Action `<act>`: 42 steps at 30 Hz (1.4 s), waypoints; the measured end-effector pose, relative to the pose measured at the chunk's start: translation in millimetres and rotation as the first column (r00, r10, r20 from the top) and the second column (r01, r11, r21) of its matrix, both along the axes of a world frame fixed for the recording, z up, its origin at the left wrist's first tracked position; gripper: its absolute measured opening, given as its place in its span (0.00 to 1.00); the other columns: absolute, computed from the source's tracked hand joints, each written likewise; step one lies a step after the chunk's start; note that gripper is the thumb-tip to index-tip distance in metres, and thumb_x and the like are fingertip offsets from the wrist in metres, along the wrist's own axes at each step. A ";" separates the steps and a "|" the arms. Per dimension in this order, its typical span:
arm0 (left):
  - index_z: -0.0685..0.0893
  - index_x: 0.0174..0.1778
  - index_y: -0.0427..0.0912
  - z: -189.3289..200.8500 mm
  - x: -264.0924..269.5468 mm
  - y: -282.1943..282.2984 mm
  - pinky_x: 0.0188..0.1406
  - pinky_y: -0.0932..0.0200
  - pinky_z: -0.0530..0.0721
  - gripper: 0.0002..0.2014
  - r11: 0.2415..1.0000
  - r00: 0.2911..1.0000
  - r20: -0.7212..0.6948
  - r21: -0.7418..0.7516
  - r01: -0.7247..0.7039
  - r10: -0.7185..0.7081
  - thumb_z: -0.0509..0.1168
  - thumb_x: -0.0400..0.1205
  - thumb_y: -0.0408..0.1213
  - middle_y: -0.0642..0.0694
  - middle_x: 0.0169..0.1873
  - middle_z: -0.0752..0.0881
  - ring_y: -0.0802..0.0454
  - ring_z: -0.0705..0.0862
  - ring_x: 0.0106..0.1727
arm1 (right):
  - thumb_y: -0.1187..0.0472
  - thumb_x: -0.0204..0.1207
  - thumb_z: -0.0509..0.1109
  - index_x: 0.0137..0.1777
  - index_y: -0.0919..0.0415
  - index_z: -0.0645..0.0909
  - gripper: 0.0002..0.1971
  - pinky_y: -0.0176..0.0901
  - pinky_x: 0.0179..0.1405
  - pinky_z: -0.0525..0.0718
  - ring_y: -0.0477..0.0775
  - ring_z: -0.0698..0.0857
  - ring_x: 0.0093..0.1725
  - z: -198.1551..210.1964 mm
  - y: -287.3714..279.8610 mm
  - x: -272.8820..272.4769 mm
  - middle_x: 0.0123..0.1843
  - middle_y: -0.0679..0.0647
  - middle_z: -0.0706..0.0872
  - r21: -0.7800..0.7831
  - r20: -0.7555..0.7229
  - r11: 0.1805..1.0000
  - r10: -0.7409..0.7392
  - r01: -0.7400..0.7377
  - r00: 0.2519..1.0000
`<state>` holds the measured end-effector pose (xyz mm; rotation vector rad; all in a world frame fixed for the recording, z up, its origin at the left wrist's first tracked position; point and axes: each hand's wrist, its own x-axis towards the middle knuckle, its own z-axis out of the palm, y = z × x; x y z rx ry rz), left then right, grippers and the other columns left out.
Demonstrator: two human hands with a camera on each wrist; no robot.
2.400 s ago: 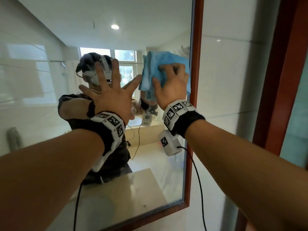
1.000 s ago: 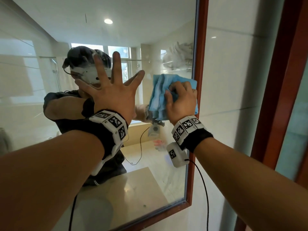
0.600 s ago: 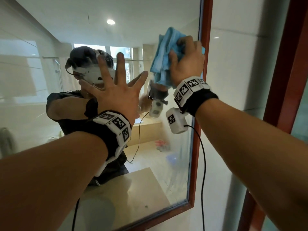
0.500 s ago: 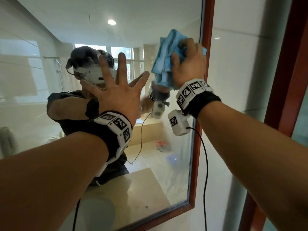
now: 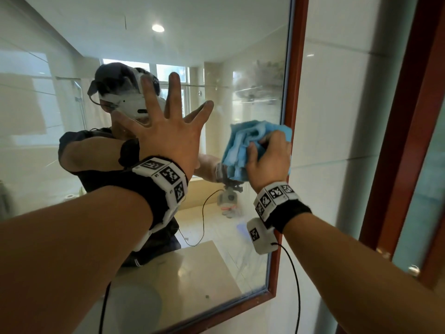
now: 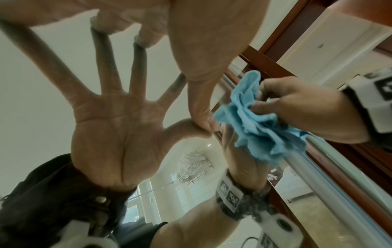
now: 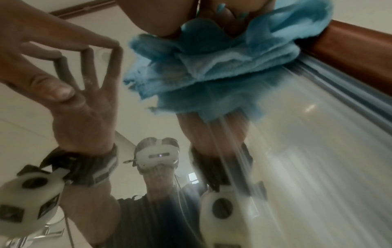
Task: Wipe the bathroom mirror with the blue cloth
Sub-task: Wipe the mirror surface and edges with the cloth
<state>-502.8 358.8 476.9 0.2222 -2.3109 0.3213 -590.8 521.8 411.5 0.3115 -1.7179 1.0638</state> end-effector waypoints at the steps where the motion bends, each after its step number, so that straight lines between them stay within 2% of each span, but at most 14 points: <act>1: 0.36 0.79 0.75 0.0 0.3 -0.3 0.62 0.08 0.54 0.63 1.000 1.000 0.002 0.001 0.000 0.000 0.79 0.62 0.63 0.40 0.81 0.26 0.23 0.30 0.80 | 0.61 0.76 0.70 0.44 0.57 0.69 0.10 0.32 0.35 0.60 0.52 0.71 0.47 -7.0 -0.3 0.3 0.41 0.45 0.71 0.002 0.016 1.000 0.006 -0.006 1.000; 6: 0.36 0.80 0.75 -1.2 0.4 -0.1 0.63 0.08 0.53 0.63 1.000 1.000 0.008 -0.001 -0.001 0.001 0.79 0.62 0.63 0.40 0.82 0.26 0.23 0.30 0.80 | 0.62 0.76 0.70 0.45 0.59 0.71 0.08 0.28 0.39 0.66 0.52 0.72 0.47 -17.3 -1.2 -3.5 0.44 0.50 0.75 -0.022 0.038 0.998 0.053 -0.052 0.998; 7: 0.36 0.80 0.75 -1.0 0.8 0.1 0.64 0.08 0.53 0.63 1.000 1.000 0.008 -0.001 -0.001 0.001 0.78 0.62 0.64 0.40 0.82 0.26 0.24 0.30 0.80 | 0.63 0.76 0.70 0.44 0.59 0.71 0.09 0.29 0.40 0.66 0.53 0.72 0.47 -14.9 -1.9 -3.6 0.43 0.50 0.74 -0.015 0.018 0.998 0.053 -0.053 0.998; 9: 0.36 0.80 0.75 -0.4 1.2 0.4 0.64 0.08 0.53 0.62 1.000 1.000 0.010 0.004 0.006 -0.006 0.78 0.62 0.64 0.41 0.82 0.26 0.24 0.30 0.80 | 0.64 0.76 0.70 0.43 0.59 0.71 0.09 0.39 0.44 0.69 0.56 0.72 0.46 -9.0 -3.5 -3.2 0.43 0.50 0.73 0.017 -0.012 0.999 0.036 -0.036 0.999; 11: 0.35 0.79 0.75 -0.2 1.6 -0.1 0.64 0.08 0.52 0.61 1.000 1.000 0.014 0.004 0.011 -0.012 0.77 0.63 0.64 0.41 0.81 0.25 0.24 0.29 0.80 | 0.64 0.76 0.70 0.44 0.62 0.73 0.07 0.43 0.45 0.68 0.57 0.72 0.46 0.3 -5.1 -4.0 0.45 0.50 0.72 0.050 -0.040 0.999 0.009 -0.007 0.999; 15: 0.37 0.80 0.75 -1.3 1.4 -1.7 0.62 0.08 0.53 0.59 1.000 1.000 0.011 0.007 0.023 -0.023 0.78 0.66 0.60 0.42 0.82 0.26 0.24 0.29 0.80 | 0.61 0.76 0.70 0.46 0.63 0.75 0.07 0.40 0.45 0.65 0.58 0.72 0.47 41.8 -8.2 -5.2 0.47 0.54 0.76 0.087 -0.093 0.996 -0.017 0.025 0.996; 18: 0.38 0.79 0.75 -1.0 2.0 -3.4 0.62 0.08 0.54 0.58 0.999 0.999 0.005 0.007 0.032 -0.032 0.79 0.69 0.54 0.42 0.82 0.27 0.24 0.30 0.80 | 0.59 0.76 0.69 0.51 0.64 0.77 0.09 0.41 0.46 0.67 0.59 0.75 0.51 85.0 -10.6 -6.3 0.53 0.59 0.79 0.091 -0.127 0.995 -0.023 0.035 0.992; 21: 0.38 0.80 0.74 -1.0 3.0 -3.4 0.62 0.08 0.54 0.59 0.999 0.999 0.024 0.008 0.042 -0.042 0.78 0.67 0.59 0.42 0.82 0.26 0.24 0.30 0.80 | 0.56 0.77 0.67 0.59 0.61 0.76 0.14 0.48 0.53 0.76 0.60 0.75 0.57 121.9 -13.7 -3.5 0.60 0.57 0.78 0.088 -0.110 0.995 -0.032 0.042 0.993; 23: 0.37 0.81 0.73 -0.6 4.2 -2.8 0.62 0.08 0.53 0.61 0.999 0.999 0.026 0.015 0.041 -0.042 0.79 0.65 0.60 0.42 0.81 0.25 0.24 0.29 0.80 | 0.51 0.78 0.66 0.64 0.57 0.75 0.17 0.46 0.50 0.74 0.60 0.75 0.59 131.2 -16.5 -0.8 0.62 0.56 0.76 0.132 -0.083 0.989 -0.051 0.062 0.995; 26: 0.36 0.81 0.71 -0.2 3.8 -2.3 0.62 0.07 0.52 0.62 0.999 0.999 0.028 0.027 0.042 -0.043 0.79 0.65 0.60 0.42 0.81 0.25 0.25 0.29 0.80 | 0.47 0.78 0.66 0.63 0.53 0.76 0.17 0.42 0.44 0.68 0.58 0.74 0.56 120.5 -18.9 3.7 0.59 0.55 0.77 0.212 -0.116 0.975 -0.038 0.062 0.993; 30: 0.38 0.81 0.71 -1.0 2.5 -1.5 0.63 0.07 0.51 0.59 0.999 1.000 0.002 0.018 0.029 -0.029 0.78 0.68 0.57 0.42 0.82 0.26 0.25 0.29 0.81 | 0.46 0.78 0.67 0.60 0.52 0.79 0.15 0.42 0.39 0.69 0.58 0.73 0.54 90.1 -21.4 6.6 0.55 0.55 0.77 0.288 -0.146 0.956 -0.021 0.062 0.989; 34: 0.38 0.81 0.71 -3.0 0.6 -0.8 0.63 0.08 0.52 0.58 1.000 0.999 -0.029 0.001 0.020 -0.020 0.76 0.67 0.62 0.43 0.83 0.28 0.26 0.31 0.81 | 0.46 0.78 0.67 0.58 0.53 0.79 0.15 0.43 0.38 0.73 0.57 0.73 0.54 55.1 -20.7 6.4 0.53 0.55 0.76 0.293 -0.126 0.954 -0.023 0.059 0.992; 37: 0.38 0.81 0.72 -3.9 -1.9 -2.5 0.64 0.09 0.53 0.61 1.000 0.999 -0.040 -0.004 0.014 -0.014 0.77 0.62 0.65 0.43 0.83 0.28 0.26 0.32 0.82 | 0.46 0.78 0.68 0.57 0.53 0.79 0.14 0.42 0.37 0.72 0.56 0.72 0.55 30.0 -17.2 5.9 0.53 0.54 0.76 0.275 -0.094 0.961 -0.013 0.039 0.995; 42: 0.39 0.81 0.72 -7.5 -6.9 -4.0 0.64 0.08 0.54 0.61 1.000 0.997 -0.073 -0.027 -0.005 0.003 0.78 0.63 0.63 0.42 0.84 0.32 0.25 0.35 0.82 | 0.51 0.77 0.71 0.54 0.56 0.79 0.12 0.42 0.41 0.69 0.57 0.73 0.53 -10.2 -10.1 3.0 0.51 0.55 0.76 0.235 -0.041 0.971 -0.028 0.037 0.999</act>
